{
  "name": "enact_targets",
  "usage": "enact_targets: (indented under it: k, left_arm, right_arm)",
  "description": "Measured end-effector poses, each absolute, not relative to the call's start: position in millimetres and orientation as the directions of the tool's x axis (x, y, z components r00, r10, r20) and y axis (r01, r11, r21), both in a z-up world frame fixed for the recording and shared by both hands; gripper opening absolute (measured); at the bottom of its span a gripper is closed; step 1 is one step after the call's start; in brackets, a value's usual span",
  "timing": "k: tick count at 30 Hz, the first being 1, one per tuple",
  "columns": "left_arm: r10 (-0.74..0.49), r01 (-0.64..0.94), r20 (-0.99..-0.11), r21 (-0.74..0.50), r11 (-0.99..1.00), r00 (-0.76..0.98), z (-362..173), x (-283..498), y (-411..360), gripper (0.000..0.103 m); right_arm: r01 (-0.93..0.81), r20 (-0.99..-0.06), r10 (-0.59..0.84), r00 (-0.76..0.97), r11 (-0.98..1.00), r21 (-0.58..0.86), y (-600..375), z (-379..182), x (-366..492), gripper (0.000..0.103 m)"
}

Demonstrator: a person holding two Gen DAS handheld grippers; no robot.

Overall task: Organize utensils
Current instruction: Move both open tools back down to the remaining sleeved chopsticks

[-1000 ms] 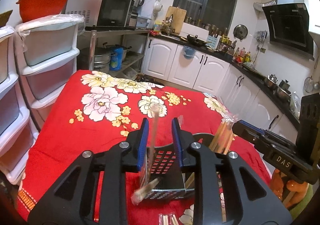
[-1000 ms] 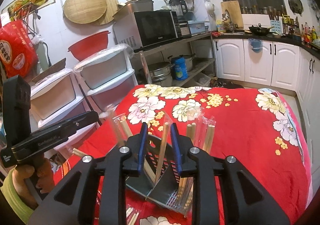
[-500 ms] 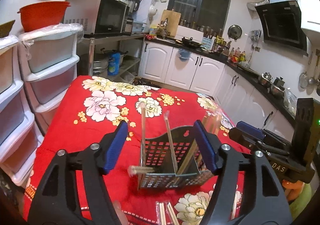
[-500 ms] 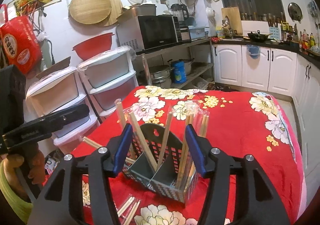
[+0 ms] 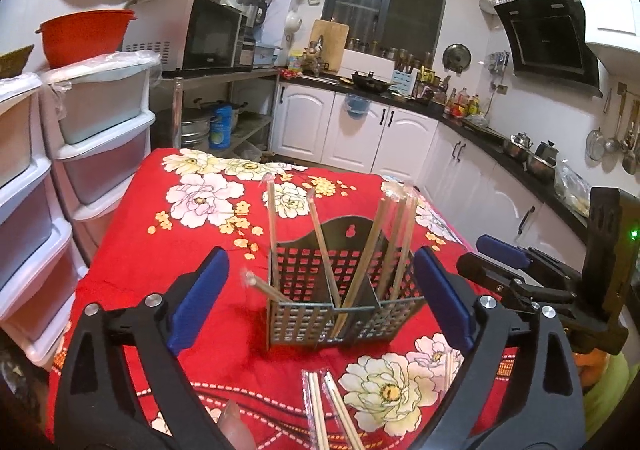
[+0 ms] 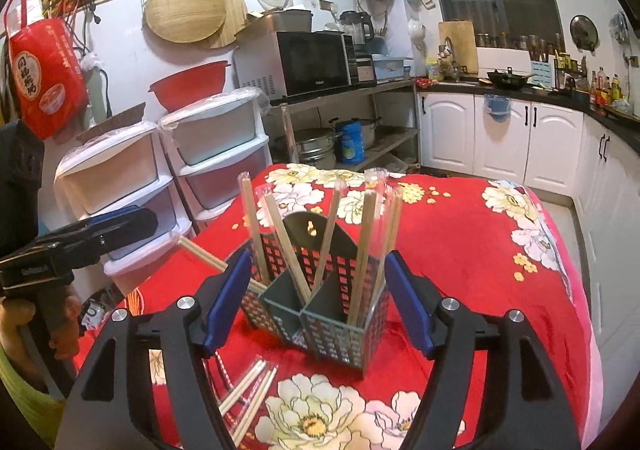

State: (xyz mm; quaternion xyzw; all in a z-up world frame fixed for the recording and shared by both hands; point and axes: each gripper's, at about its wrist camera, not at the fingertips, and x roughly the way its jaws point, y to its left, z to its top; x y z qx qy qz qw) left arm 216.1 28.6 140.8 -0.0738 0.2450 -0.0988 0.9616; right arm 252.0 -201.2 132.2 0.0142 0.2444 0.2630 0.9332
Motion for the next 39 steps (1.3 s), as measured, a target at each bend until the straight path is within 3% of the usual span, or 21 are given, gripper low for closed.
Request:
enact_targets:
  k: [19, 39]
  left_arm:
    - [-0.255, 0.165, -0.482, -0.221, 0.961, 0.838, 107.2, 192.9, 22.3, 0.089]
    - [-0.299, 0.193, -0.628, -0.234, 0.953, 0.719, 31.9, 188.1, -2.8, 0.085]
  right_arm:
    - [-0.43, -0.485, 0.445, 0.753, 0.89, 0.149, -228.0, 108.9, 214.8, 0.07]
    - [-0.329, -0.598, 0.351, 0.721, 0.932, 0.15, -265.5, 55.3, 204.2, 0.069]
